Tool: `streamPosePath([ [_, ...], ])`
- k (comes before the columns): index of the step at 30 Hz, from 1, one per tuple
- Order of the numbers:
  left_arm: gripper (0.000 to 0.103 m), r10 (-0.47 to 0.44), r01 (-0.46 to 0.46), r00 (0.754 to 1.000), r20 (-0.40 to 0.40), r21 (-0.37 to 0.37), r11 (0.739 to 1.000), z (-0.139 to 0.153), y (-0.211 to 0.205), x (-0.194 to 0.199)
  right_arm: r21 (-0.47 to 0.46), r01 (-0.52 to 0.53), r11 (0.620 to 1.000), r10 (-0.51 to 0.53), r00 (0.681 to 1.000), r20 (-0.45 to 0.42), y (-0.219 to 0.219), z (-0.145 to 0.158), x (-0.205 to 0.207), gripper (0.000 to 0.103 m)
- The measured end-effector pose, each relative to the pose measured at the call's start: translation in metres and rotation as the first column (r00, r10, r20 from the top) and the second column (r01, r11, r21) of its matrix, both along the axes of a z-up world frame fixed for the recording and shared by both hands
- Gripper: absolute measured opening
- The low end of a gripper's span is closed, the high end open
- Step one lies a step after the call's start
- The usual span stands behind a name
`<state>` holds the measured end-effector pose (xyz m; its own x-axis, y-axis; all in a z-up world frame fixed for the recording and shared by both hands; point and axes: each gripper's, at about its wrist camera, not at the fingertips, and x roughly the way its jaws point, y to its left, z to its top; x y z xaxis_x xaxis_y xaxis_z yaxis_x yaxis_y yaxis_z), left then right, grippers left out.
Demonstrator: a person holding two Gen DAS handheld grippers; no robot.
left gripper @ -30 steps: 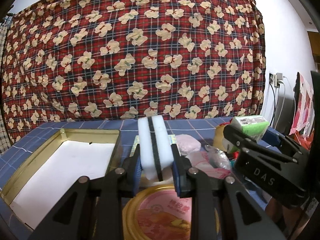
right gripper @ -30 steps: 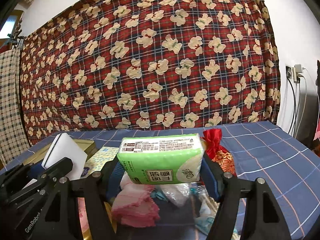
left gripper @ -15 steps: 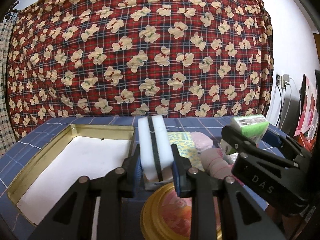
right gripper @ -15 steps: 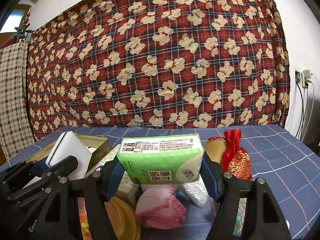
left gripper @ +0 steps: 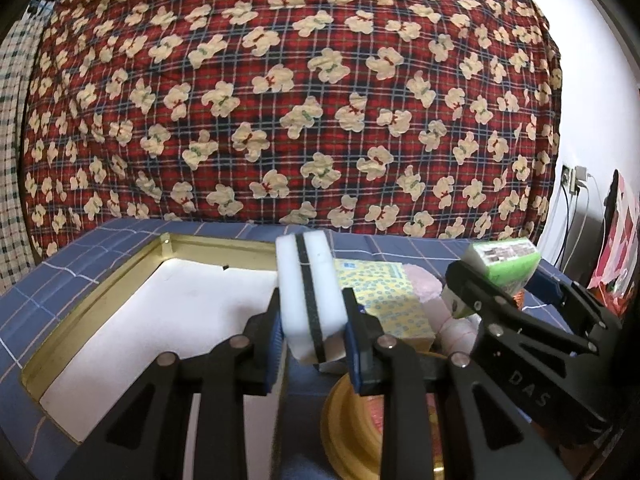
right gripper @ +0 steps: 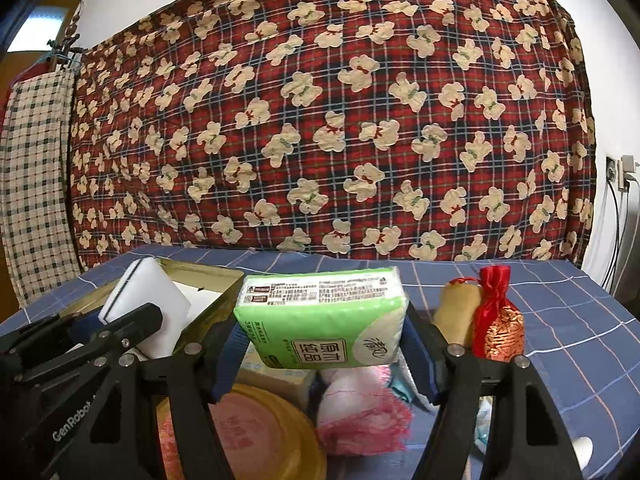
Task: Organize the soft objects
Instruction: 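Carry the sponge over the gold tray while the right tool carries the green pack there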
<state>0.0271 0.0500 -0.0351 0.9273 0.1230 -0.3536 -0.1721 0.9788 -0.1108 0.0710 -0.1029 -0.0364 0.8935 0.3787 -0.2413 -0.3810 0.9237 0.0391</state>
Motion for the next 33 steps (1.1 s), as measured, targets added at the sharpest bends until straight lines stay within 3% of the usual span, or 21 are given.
streamPosePath([
  [18, 0.025, 0.076, -0.077, 0.997, -0.013, -0.037, 0.996, -0.004, 0.041, -0.011, -0.021, -0.092, 0.996, 0.092, 0.996, 0.006, 0.039, 0.001, -0.017, 0.071],
  [33, 0.025, 0.11, -0.11, 0.993, -0.039, -0.02, 0.994, -0.006, 0.069, -0.014, -0.043, -0.134, 0.99, 0.133, 0.991, -0.01, 0.077, 0.0, -0.02, 0.072],
])
